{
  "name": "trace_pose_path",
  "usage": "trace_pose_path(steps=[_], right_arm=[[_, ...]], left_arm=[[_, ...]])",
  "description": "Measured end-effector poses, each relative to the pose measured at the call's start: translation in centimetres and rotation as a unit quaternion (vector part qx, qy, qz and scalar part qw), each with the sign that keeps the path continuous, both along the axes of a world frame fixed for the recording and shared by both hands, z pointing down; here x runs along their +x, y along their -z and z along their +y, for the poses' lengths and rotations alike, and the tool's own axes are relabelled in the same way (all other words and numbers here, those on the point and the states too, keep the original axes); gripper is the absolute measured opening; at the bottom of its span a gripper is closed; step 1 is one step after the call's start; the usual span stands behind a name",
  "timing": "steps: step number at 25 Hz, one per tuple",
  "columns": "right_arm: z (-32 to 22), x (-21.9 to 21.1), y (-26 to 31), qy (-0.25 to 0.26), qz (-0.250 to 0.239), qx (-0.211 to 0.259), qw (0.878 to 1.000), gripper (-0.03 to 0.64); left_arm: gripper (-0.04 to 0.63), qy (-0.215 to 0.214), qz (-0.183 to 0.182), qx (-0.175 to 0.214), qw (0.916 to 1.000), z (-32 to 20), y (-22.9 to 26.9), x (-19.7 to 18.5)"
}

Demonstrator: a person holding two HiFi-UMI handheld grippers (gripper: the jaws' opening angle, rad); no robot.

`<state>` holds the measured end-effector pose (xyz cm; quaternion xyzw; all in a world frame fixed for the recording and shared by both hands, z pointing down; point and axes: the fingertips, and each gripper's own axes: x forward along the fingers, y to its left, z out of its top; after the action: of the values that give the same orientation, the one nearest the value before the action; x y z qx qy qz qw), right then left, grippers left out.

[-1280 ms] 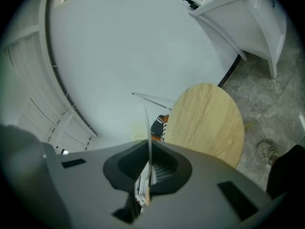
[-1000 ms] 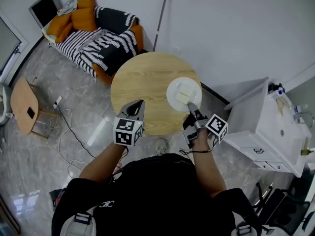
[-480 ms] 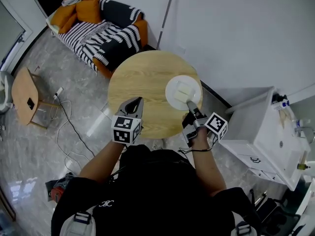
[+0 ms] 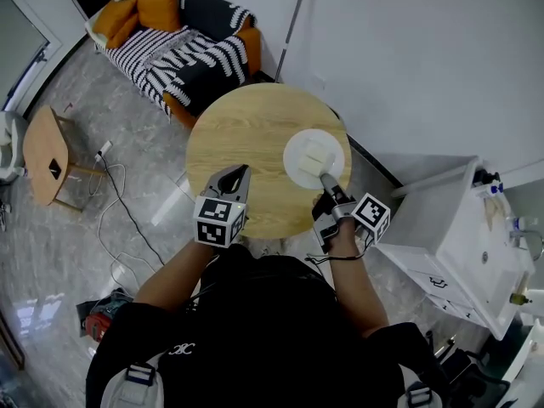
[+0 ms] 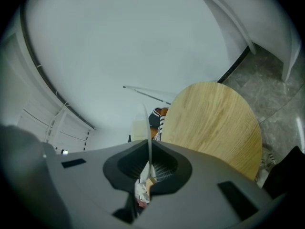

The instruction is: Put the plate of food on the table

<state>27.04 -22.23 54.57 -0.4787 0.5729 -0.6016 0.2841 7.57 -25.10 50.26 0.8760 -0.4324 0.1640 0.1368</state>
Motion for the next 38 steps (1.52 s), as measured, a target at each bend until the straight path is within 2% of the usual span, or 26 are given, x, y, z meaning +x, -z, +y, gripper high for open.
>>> trace_pose_path(steps=[12, 22, 28, 34, 38], right_arm=[[-0.7, -0.6, -2.4, 0.013, 0.005, -0.02, 1.0, 0.018], [-2.7, -2.2, -3.2, 0.038, 0.004, -0.002, 0.999, 0.018], [-3.6, -3.2, -4.3, 0.058, -0.005, -0.008, 0.998, 0.018], [-3.3, -4.2, -6.8, 0.082, -0.006, -0.03, 0.996, 0.02], [-3.3, -4.6, -9.1, 0.097, -0.013, -0.023, 0.995, 0.02]], left_arm=[[0.008, -0.01, -0.016, -0.003, 0.9998, -2.3, 0.1, 0.4], [0.008, -0.035, -0.014, -0.003, 0.9993, -4.9, -0.1, 0.3], [0.008, -0.045, -0.01, 0.0, 0.9989, -6.0, 0.2, 0.1], [0.008, -0.038, -0.004, 0.0, 0.9993, -6.6, 0.3, -1.3], [0.008, -0.029, -0.004, -0.002, 0.9996, -6.8, 0.1, -2.5]])
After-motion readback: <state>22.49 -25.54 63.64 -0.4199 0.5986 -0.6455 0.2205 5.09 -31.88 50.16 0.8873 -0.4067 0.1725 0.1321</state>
